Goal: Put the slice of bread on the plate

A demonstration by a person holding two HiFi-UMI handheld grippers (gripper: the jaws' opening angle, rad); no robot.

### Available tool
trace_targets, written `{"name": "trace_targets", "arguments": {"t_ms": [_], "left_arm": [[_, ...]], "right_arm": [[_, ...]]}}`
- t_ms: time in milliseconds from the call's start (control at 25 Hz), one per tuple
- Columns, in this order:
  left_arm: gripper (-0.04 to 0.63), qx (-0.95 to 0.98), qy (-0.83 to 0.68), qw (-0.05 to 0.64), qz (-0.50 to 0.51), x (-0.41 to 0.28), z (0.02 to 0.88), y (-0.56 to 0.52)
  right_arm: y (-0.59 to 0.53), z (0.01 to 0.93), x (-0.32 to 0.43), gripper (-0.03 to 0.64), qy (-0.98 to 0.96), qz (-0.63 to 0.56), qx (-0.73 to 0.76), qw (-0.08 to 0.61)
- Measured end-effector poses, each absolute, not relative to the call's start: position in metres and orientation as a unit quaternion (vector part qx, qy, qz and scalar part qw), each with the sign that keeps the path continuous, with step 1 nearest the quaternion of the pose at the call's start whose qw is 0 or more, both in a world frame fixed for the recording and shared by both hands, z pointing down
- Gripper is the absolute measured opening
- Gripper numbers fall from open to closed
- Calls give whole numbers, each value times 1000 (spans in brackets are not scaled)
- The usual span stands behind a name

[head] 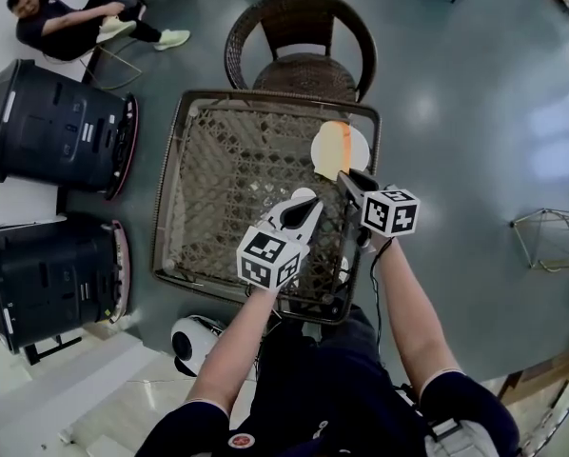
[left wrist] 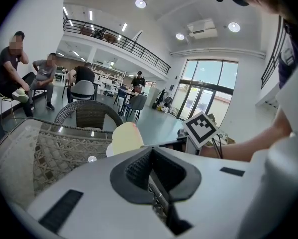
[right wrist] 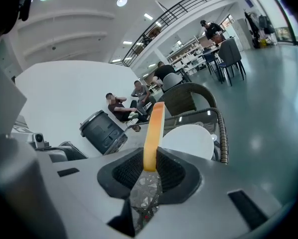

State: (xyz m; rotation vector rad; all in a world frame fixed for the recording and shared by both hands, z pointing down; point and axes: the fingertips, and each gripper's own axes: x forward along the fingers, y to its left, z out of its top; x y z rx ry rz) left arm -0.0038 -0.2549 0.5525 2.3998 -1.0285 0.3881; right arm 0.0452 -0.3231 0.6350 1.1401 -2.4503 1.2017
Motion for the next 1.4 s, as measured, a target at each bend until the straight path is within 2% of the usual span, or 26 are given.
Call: {"name": "trace_targets", "arguments": {"t_ms": [1400], "left_arm": [[6,884,-364,254,150,5,565,-266]], "right_arm": [[-322,697,76,103,-714,532,446,88]]}}
